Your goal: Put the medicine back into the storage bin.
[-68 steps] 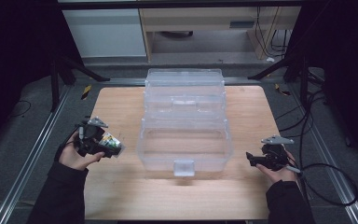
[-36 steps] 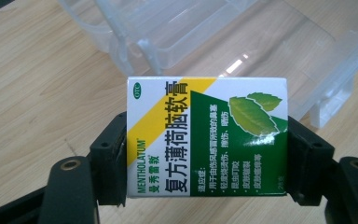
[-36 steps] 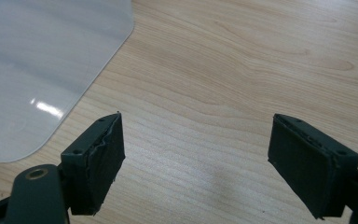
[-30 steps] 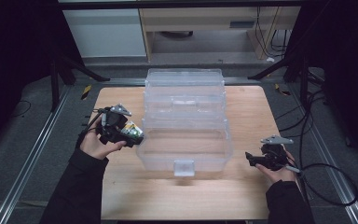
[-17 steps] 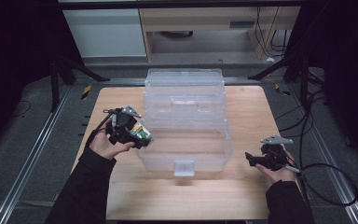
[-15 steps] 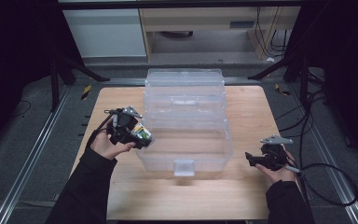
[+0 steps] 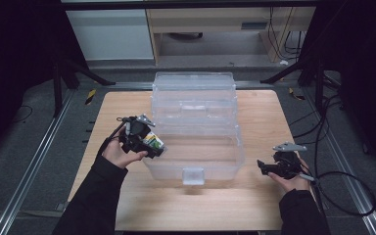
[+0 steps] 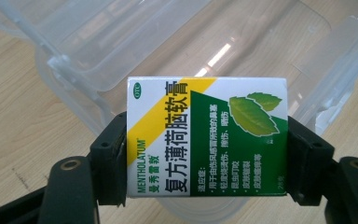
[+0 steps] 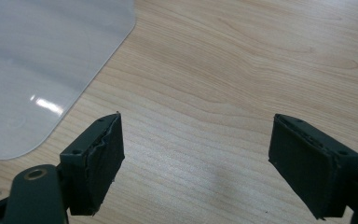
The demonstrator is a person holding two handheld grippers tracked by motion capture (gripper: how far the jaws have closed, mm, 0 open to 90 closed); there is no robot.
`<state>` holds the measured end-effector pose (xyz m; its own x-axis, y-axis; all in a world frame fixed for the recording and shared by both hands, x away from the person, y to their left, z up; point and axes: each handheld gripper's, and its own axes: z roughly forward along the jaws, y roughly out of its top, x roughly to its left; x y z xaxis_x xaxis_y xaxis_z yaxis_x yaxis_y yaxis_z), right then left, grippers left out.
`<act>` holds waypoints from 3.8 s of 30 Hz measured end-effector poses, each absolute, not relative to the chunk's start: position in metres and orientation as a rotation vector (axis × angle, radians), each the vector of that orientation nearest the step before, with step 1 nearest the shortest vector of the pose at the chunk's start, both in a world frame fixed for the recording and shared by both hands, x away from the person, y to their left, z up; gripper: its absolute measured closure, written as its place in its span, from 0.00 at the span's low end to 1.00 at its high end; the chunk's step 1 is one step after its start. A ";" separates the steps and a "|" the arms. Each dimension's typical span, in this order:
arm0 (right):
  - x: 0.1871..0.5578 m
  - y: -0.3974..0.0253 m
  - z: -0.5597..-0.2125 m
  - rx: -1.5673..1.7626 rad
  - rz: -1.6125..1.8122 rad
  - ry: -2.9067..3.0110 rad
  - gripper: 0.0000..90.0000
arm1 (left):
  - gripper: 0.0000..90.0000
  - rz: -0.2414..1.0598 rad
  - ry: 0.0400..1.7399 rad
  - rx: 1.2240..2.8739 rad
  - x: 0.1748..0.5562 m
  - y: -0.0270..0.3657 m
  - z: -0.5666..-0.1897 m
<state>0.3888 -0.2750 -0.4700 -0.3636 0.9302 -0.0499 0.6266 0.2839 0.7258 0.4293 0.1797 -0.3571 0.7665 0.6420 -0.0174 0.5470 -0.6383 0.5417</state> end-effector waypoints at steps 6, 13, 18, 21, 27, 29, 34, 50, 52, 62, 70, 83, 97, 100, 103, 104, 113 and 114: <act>0.389 -0.275 -0.470 1.392 0.858 2.088 0.20 | 0.33 0.228 0.890 2.441 0.431 0.175 -0.364; 0.389 -0.275 -0.470 1.392 0.858 2.092 0.20 | 0.33 0.216 0.889 2.453 0.432 0.172 -0.372; 0.389 -0.274 -0.470 1.398 0.858 2.096 0.20 | 0.33 0.208 0.888 2.473 0.433 0.170 -0.378; 0.389 -0.274 -0.470 1.396 0.861 2.097 0.20 | 0.33 0.172 0.910 2.476 0.431 0.169 -0.382; 0.389 -0.274 -0.471 1.389 0.855 2.101 0.20 | 0.33 0.181 0.898 2.496 0.433 0.169 -0.391; 0.389 -0.274 -0.471 1.387 0.852 2.102 0.20 | 0.33 0.177 0.903 2.502 0.433 0.168 -0.393; 0.389 -0.274 -0.471 1.382 0.852 2.105 0.20 | 0.33 0.175 0.913 2.510 0.434 0.169 -0.400; 0.389 -0.274 -0.471 1.380 0.858 2.110 0.20 | 0.31 0.163 0.932 2.503 0.436 0.169 -0.405; 0.389 -0.273 -0.471 1.384 0.859 2.109 0.20 | 0.31 0.159 0.934 2.503 0.437 0.169 -0.405; 0.389 -0.273 -0.471 1.381 0.858 2.115 0.20 | 0.27 0.156 0.939 2.468 0.436 0.171 -0.401; 0.388 -0.274 -0.470 1.375 0.860 2.109 0.20 | 0.29 0.205 0.918 2.419 0.431 0.179 -0.389; 0.389 -0.274 -0.468 1.358 0.870 2.104 0.21 | 0.36 0.248 0.767 2.339 0.414 0.182 -0.365; 0.390 -0.271 -0.463 1.324 0.884 2.109 0.21 | 0.39 0.213 0.536 2.392 0.407 0.157 -0.364; 0.391 -0.270 -0.461 1.318 0.891 2.102 0.22 | 0.39 0.200 0.487 2.400 0.405 0.151 -0.364; 0.391 -0.267 -0.461 1.305 0.890 2.111 0.22 | 0.40 0.190 0.454 2.434 0.404 0.144 -0.368; 0.391 -0.267 -0.460 1.294 0.888 2.116 0.22 | 0.40 0.176 0.443 2.440 0.404 0.140 -0.370; 0.392 -0.267 -0.458 1.276 0.894 2.111 0.22 | 0.41 0.111 0.368 2.493 0.404 0.114 -0.382; 0.391 -0.267 -0.458 1.274 0.902 2.110 0.23 | 0.41 0.106 0.362 2.498 0.404 0.111 -0.384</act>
